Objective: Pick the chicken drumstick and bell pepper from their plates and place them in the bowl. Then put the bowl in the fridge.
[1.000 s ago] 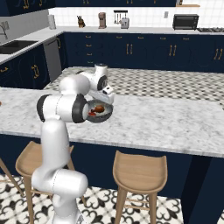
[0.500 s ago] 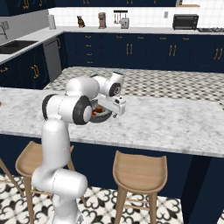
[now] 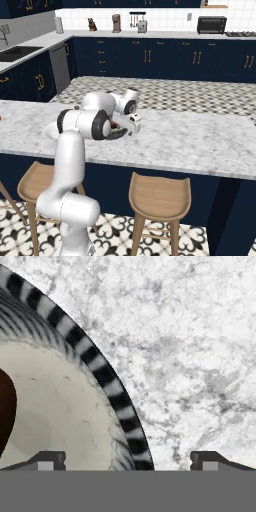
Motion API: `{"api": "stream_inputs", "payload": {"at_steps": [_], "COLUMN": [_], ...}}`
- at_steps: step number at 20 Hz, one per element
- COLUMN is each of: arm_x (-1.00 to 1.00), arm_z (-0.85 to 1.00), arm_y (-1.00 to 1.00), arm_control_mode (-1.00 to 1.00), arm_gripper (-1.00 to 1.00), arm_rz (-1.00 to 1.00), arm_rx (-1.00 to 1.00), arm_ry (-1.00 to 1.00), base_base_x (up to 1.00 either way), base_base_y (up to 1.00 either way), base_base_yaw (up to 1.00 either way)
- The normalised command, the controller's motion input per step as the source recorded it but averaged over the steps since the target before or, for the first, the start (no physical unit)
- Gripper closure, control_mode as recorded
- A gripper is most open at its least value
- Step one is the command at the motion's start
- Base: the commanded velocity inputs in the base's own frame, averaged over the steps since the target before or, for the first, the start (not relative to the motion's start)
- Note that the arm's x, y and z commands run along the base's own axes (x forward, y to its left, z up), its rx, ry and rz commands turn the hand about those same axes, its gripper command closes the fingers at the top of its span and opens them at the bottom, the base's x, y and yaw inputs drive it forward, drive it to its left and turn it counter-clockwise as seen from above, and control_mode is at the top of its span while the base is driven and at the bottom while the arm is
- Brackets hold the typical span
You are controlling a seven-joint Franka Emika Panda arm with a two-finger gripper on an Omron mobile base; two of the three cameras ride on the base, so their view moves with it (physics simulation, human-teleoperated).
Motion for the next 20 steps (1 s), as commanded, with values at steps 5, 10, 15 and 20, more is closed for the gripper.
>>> {"api": "stream_inputs", "payload": {"at_steps": [5,10,15,20], "arm_x": [0.07,-0.12,-0.90,-1.00], "arm_z": [-0.06,0.09,0.69,0.99], "arm_y": [0.01,0.00,-0.09,-0.12], "arm_control_mode": [-1.00,-1.00,-1.00,-1.00], "arm_gripper": [1.00,1.00,1.00,1.00], "arm_rz": [0.00,0.00,-0.01,-0.12], "arm_rx": [0.00,0.00,0.03,0.07], "arm_ry": [-0.01,-0.02,-0.16,-0.27], "base_base_x": [0.00,0.00,0.00,0.00], "base_base_y": [0.00,0.00,0.00,0.00], "base_base_yaw": [0.00,0.00,0.00,0.00]}}
